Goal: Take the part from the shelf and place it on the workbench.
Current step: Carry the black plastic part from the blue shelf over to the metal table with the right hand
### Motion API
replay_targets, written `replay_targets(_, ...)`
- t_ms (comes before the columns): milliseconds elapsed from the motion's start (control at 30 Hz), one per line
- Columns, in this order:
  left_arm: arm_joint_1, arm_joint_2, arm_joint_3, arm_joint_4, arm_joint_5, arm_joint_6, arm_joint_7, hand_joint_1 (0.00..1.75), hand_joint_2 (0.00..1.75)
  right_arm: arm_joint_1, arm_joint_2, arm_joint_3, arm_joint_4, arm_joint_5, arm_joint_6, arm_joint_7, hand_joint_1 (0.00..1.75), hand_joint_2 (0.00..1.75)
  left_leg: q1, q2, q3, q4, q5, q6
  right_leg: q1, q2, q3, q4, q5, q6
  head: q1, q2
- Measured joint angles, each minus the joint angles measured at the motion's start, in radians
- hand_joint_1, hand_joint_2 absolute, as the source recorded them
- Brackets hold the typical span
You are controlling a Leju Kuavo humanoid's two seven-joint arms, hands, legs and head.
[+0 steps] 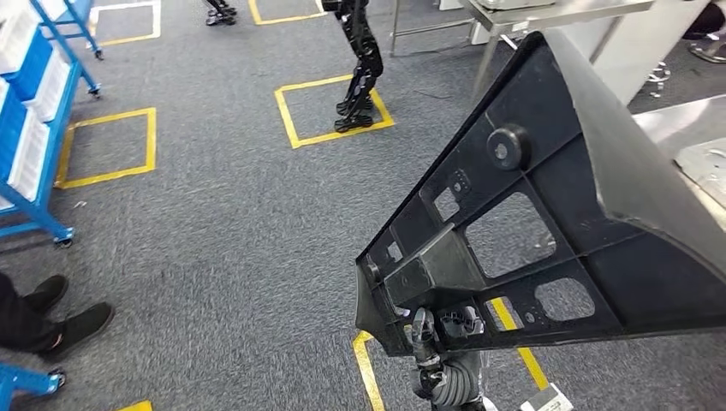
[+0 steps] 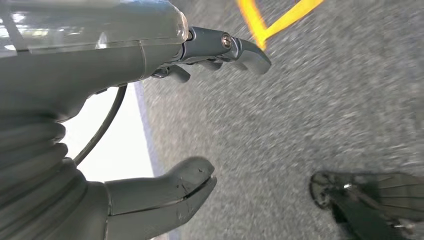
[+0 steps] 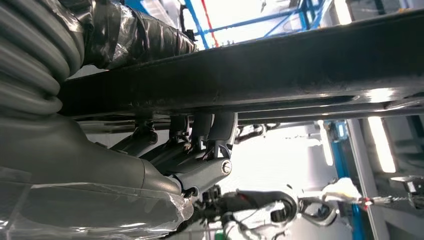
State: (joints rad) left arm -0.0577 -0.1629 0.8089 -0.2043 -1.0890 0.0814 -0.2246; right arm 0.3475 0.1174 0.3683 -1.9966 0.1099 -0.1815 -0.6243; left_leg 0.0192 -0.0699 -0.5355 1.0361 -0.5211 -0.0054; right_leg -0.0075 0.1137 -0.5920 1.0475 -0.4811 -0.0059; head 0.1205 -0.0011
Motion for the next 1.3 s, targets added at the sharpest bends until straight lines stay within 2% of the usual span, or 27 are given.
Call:
replay_targets(67,-0.003,0.000,0.000,0.000,0.000,0.000,-0.001,0.00,1.75,0.001,0.000,-0.001,0.000,0.000,-0.001,0.005,1.75,1.75,-0.003,0.016,0.002,-0.006,0.003,0.013,-0.003,0.018,-0.007,-0.002,0.006,0.013,0.000,0.000)
replay_targets(133,-0.005,0.000,0.000,0.000,-0.001,0.000,-0.001,0.00,1.75,0.001,0.000,-0.002,0.000,0.000,-0.001,0.008,1.75,1.75,-0.002,0.041,0.005,-0.015,0.012,0.027,-0.002,-0.015,-0.020,0.019,-0.009,0.021,0.000,0.000)
replay_targets(200,-0.003,0.000,0.000,0.000,-0.001,-0.001,-0.002,0.00,1.75,0.001,0.000,-0.003,0.001,0.000,-0.001,0.009,1.75,1.75,-0.003,0.067,0.004,-0.022,0.016,0.036,0.001,-0.078,-0.064,0.113,-0.066,0.027,0.000,0.000)
replay_targets(267,0.000,0.000,0.001,0.000,0.000,-0.002,-0.001,0.00,1.75,0.000,0.000,-0.003,0.004,0.000,-0.001,0.010,1.75,1.75,-0.006,0.095,0.003,-0.022,0.014,0.039,-0.001,-0.103,-0.122,0.237,-0.121,0.032,0.000,0.000)
replay_targets(300,0.001,0.000,0.002,0.000,0.000,-0.002,-0.001,0.00,1.75,0.000,0.000,-0.004,0.006,0.000,-0.001,0.010,1.75,1.75,-0.008,0.109,0.004,-0.021,0.013,0.040,-0.002,-0.107,-0.136,0.269,-0.127,0.033,0.000,0.000)
replay_targets(333,0.001,0.000,0.003,0.000,0.000,-0.003,-0.001,0.00,1.75,0.001,0.000,-0.004,0.008,0.000,-0.001,0.010,1.75,1.75,-0.009,0.123,0.005,-0.021,0.011,0.040,-0.003,-0.109,-0.133,0.266,-0.115,0.032,0.000,0.000)
replay_targets(367,0.000,0.000,0.003,0.000,0.000,-0.004,0.000,0.00,1.75,0.001,0.000,-0.004,0.009,0.000,-0.001,0.010,1.75,1.75,-0.010,0.135,0.007,-0.021,0.009,0.039,-0.003,-0.114,-0.111,0.227,-0.087,0.030,0.000,0.000)
replay_targets(400,-0.001,0.000,0.004,0.000,0.000,-0.006,0.000,0.00,1.75,0.001,0.000,-0.004,0.010,0.000,-0.001,0.010,1.75,1.75,-0.010,0.146,0.011,-0.021,0.006,0.038,-0.002,-0.126,-0.073,0.160,-0.051,0.026,0.000,0.000)
replay_targets(467,-0.002,0.000,0.005,0.000,0.000,-0.007,0.000,0.00,1.75,0.000,0.000,-0.004,0.012,0.002,-0.003,0.010,1.75,1.75,-0.014,0.164,0.018,-0.020,-0.001,0.031,0.010,-0.172,-0.004,0.033,-0.011,0.014,0.000,0.000)
replay_targets(533,-0.003,0.000,0.006,0.000,0.000,-0.008,0.000,0.00,1.75,0.001,0.001,-0.004,0.014,0.005,-0.006,0.010,1.75,1.75,-0.017,0.183,0.023,-0.021,-0.006,0.022,0.021,-0.191,0.015,-0.011,-0.011,0.005,0.000,0.000)
replay_targets(567,-0.005,0.000,0.006,0.000,0.000,-0.008,0.001,0.00,1.75,0.001,0.002,-0.004,0.015,0.008,-0.007,0.010,1.75,1.75,-0.017,0.193,0.027,-0.022,-0.007,0.018,0.022,-0.178,0.013,-0.013,-0.009,0.002,0.000,0.000)
replay_targets(600,-0.007,0.000,0.007,0.000,0.000,-0.008,0.001,0.00,1.75,0.002,0.002,-0.005,0.015,0.012,-0.009,0.010,1.75,1.75,-0.016,0.195,0.030,-0.021,-0.012,0.013,0.019,-0.166,0.015,-0.018,-0.007,-0.002,0.000,0.000)
replay_targets(633,-0.008,-0.001,0.007,0.000,0.000,-0.008,0.001,0.00,1.75,0.003,0.003,-0.005,0.015,0.017,-0.012,0.010,1.75,1.75,-0.015,0.177,0.028,-0.010,-0.023,0.009,0.014,-0.155,0.017,-0.023,-0.004,-0.007,0.000,0.000)
replay_targets(667,-0.008,-0.001,0.008,0.000,0.000,-0.007,0.000,0.00,1.75,0.003,0.003,-0.005,0.016,0.023,-0.015,0.010,1.75,1.75,-0.013,0.150,0.017,0.020,-0.043,0.004,0.009,-0.143,0.020,-0.028,-0.002,-0.012,0.000,0.000)
replay_targets(733,-0.006,-0.001,0.011,0.000,0.000,-0.006,0.001,0.00,1.75,0.003,0.003,-0.004,0.021,0.033,-0.025,0.008,1.75,1.75,-0.010,0.092,-0.037,0.136,-0.105,0.000,0.005,-0.119,0.023,-0.031,0.000,-0.019,0.000,0.000)
replay_targets(767,-0.004,-0.001,0.014,0.000,0.000,-0.006,0.001,0.00,1.75,0.003,0.003,-0.004,0.024,0.039,-0.032,0.007,1.75,1.75,-0.009,0.082,-0.071,0.201,-0.130,-0.002,0.005,-0.106,0.023,-0.030,-0.001,-0.021,0.000,0.000)
replay_targets(800,-0.003,-0.001,0.017,0.000,0.000,-0.006,0.002,0.00,1.75,0.003,0.003,-0.004,0.028,0.047,-0.039,0.004,1.75,1.75,-0.009,0.079,-0.095,0.244,-0.138,-0.004,0.005,-0.091,0.022,-0.027,-0.002,-0.022,0.000,0.000)
replay_targets(833,-0.001,-0.001,0.020,0.000,0.001,-0.005,0.002,0.00,1.75,0.003,0.003,-0.004,0.031,0.057,-0.047,0.001,1.75,1.75,-0.008,0.078,-0.104,0.253,-0.124,-0.005,0.004,-0.074,0.022,-0.024,-0.003,-0.022,0.000,0.000)
replay_targets(867,0.000,0.000,0.022,0.000,0.001,-0.005,0.003,0.00,1.75,0.003,0.003,-0.002,0.034,0.069,-0.058,-0.004,1.75,1.75,-0.006,0.076,-0.097,0.224,-0.093,-0.006,0.003,-0.058,0.023,-0.020,-0.005,-0.020,-0.001,0.000)
replay_targets(900,0.000,0.001,0.025,0.000,0.002,-0.006,0.004,0.00,1.75,0.003,0.003,-0.001,0.036,0.081,-0.068,-0.007,1.75,1.75,-0.004,0.066,-0.075,0.164,-0.050,-0.007,0.002,-0.042,0.024,-0.015,-0.008,-0.017,-0.001,0.000)
replay_targets(967,0.000,0.002,0.028,0.000,0.002,-0.008,0.004,0.00,1.75,0.001,0.003,0.004,0.039,0.100,-0.086,-0.011,1.75,1.75,0.002,0.021,-0.031,0.054,-0.001,-0.005,0.000,-0.016,0.019,-0.002,-0.015,-0.007,0.000,0.000)
replay_targets(1033,-0.002,0.003,0.030,0.000,0.002,-0.009,0.004,0.00,1.75,-0.001,0.002,0.008,0.040,0.108,-0.100,-0.011,1.75,1.75,0.001,-0.008,-0.017,0.017,0.001,0.002,-0.001,0.004,0.008,0.006,-0.016,0.004,0.000,0.000)
replay_targets(1100,-0.006,0.002,0.031,0.000,0.001,-0.010,0.003,0.00,1.75,-0.001,0.000,0.009,0.039,0.106,-0.107,-0.013,1.75,1.75,0.000,0.011,-0.015,0.010,0.005,0.014,-0.005,0.021,0.000,0.006,-0.011,0.016,0.000,0.000)
replay_targets(1133,-0.007,0.002,0.031,0.000,0.000,-0.010,0.003,0.00,1.75,-0.002,-0.002,0.010,0.039,0.101,-0.109,-0.014,1.75,1.75,0.000,0.023,-0.013,0.005,0.008,0.021,-0.004,0.010,-0.004,0.012,-0.016,0.020,0.000,0.000)
replay_targets(1167,-0.006,0.001,0.031,0.000,0.000,-0.010,0.003,0.00,1.75,-0.002,-0.004,0.011,0.038,0.096,-0.110,-0.017,1.75,1.75,0.001,0.036,-0.012,0.000,0.011,0.028,-0.002,-0.014,-0.015,0.034,-0.030,0.024,0.000,0.000)
replay_targets(1233,-0.004,0.001,0.031,0.000,0.000,-0.010,0.002,0.00,1.75,-0.004,-0.010,0.015,0.038,0.089,-0.111,-0.023,1.75,1.75,0.000,0.064,-0.010,-0.005,0.012,0.037,0.001,-0.080,-0.064,0.136,-0.086,0.031,0.000,0.000)
replay_targets(1300,-0.001,0.001,0.031,0.000,0.000,-0.010,0.002,0.00,1.75,-0.006,-0.014,0.019,0.038,0.087,-0.111,-0.026,1.75,1.75,-0.003,0.093,-0.010,-0.005,0.009,0.040,-0.001,-0.105,-0.122,0.250,-0.130,0.035,0.000,0.000)
